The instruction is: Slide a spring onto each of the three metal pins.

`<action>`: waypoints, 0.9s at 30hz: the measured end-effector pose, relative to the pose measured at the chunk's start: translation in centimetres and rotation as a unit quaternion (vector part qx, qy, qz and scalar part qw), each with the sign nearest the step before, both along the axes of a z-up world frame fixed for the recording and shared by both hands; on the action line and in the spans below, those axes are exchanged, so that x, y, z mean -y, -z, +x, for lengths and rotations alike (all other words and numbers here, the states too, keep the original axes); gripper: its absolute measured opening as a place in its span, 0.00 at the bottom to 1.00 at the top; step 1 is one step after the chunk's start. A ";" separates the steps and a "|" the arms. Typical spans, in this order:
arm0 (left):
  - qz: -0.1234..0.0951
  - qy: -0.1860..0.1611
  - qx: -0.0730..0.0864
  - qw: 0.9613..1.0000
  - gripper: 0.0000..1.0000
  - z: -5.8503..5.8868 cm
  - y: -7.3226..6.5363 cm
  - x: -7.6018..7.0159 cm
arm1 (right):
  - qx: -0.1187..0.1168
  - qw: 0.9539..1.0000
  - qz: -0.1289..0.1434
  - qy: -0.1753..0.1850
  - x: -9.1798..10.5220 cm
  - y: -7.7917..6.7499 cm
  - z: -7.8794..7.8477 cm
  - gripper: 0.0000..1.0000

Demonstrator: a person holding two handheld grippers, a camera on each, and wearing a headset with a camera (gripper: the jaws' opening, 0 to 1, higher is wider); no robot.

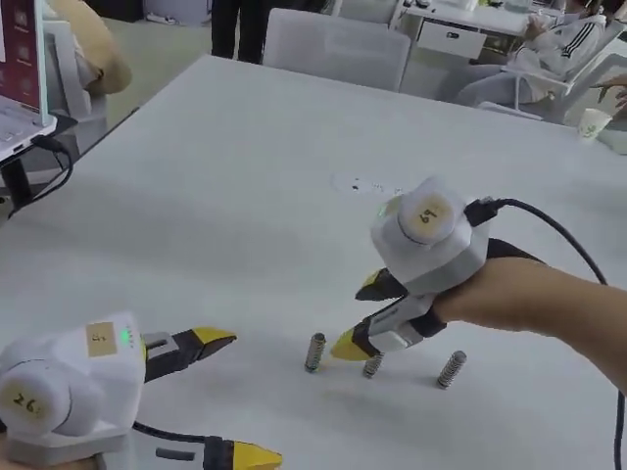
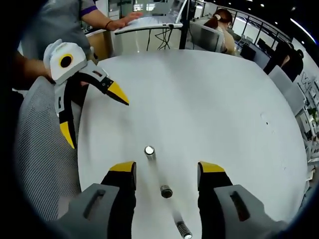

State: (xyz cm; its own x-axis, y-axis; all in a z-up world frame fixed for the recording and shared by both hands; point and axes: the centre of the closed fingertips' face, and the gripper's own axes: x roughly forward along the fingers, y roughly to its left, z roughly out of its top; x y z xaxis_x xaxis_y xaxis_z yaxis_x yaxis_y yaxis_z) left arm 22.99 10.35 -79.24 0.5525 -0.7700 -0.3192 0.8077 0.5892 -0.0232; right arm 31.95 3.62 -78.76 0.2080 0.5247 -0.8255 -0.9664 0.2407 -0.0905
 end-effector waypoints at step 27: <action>0.009 -0.005 -0.002 1.000 0.74 0.5 -0.8 0.0 | 0.065 0.983 0.112 0.127 8.6 -4.1 2.2 0.74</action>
